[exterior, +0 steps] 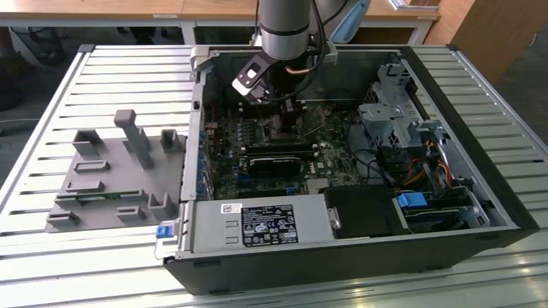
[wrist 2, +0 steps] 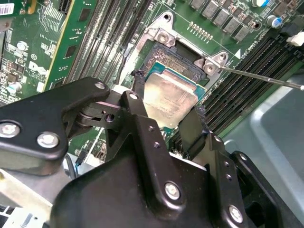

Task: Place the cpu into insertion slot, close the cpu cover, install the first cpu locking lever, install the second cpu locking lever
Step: 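Place the cpu into insertion slot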

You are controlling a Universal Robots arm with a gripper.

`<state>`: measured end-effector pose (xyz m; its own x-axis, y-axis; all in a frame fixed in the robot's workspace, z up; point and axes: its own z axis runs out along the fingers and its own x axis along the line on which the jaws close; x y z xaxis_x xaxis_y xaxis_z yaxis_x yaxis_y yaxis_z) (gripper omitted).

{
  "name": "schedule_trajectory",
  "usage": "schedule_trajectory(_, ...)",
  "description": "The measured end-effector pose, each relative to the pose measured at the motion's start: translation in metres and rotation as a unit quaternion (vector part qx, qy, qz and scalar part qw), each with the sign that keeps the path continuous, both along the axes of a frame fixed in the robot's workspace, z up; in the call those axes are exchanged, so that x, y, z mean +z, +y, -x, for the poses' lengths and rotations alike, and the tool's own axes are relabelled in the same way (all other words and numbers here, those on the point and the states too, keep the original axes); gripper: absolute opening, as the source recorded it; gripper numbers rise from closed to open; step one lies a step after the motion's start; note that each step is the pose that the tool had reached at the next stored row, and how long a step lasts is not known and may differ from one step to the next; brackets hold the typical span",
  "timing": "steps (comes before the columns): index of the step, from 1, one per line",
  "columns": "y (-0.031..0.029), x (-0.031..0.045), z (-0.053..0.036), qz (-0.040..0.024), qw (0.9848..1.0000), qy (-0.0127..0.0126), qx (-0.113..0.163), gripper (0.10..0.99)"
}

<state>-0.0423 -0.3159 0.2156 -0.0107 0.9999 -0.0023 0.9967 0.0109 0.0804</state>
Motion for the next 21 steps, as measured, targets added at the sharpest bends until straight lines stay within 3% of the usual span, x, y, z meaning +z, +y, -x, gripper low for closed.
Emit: schedule_trajectory(21,0.0000,-0.0073,0.0001,0.0001,1.0000,0.0001,0.000,0.537)
